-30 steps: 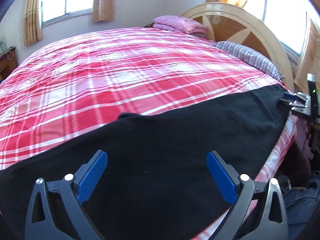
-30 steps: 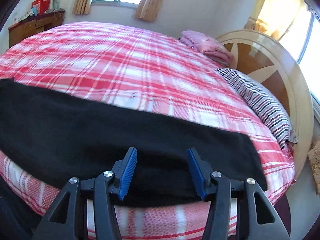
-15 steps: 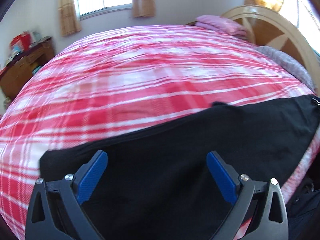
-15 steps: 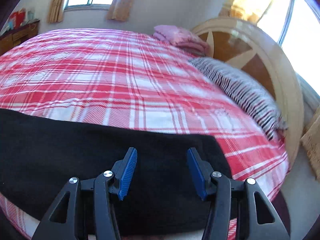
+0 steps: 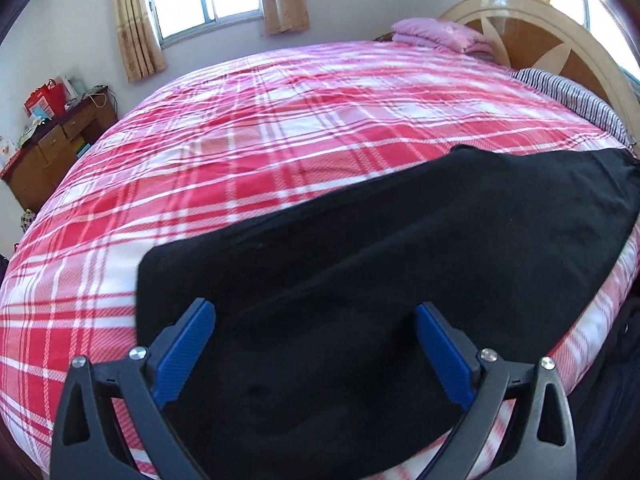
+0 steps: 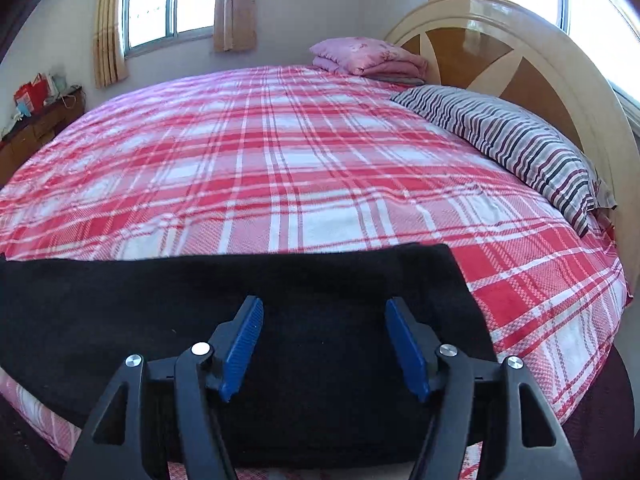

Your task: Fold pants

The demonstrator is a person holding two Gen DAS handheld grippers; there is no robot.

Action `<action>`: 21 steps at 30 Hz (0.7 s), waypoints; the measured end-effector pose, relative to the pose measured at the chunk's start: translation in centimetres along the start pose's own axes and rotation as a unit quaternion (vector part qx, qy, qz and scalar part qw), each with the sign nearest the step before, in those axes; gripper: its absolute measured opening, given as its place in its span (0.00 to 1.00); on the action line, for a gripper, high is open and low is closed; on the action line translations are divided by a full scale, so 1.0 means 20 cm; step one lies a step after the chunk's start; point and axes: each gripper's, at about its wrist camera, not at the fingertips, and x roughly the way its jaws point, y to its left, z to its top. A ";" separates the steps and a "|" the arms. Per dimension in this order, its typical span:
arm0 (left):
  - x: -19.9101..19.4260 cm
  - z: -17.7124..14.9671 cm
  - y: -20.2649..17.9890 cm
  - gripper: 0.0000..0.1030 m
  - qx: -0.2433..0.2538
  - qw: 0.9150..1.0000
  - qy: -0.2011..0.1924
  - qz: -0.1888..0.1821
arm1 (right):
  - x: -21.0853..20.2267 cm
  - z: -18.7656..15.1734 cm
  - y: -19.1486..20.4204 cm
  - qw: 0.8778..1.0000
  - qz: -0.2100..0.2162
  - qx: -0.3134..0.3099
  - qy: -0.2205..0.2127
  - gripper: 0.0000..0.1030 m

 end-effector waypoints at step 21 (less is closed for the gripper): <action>0.26 0.31 -0.29 1.00 -0.050 0.997 0.048 0.041 | -0.17 0.00 -0.05 0.997 0.037 0.051 -0.039 0.65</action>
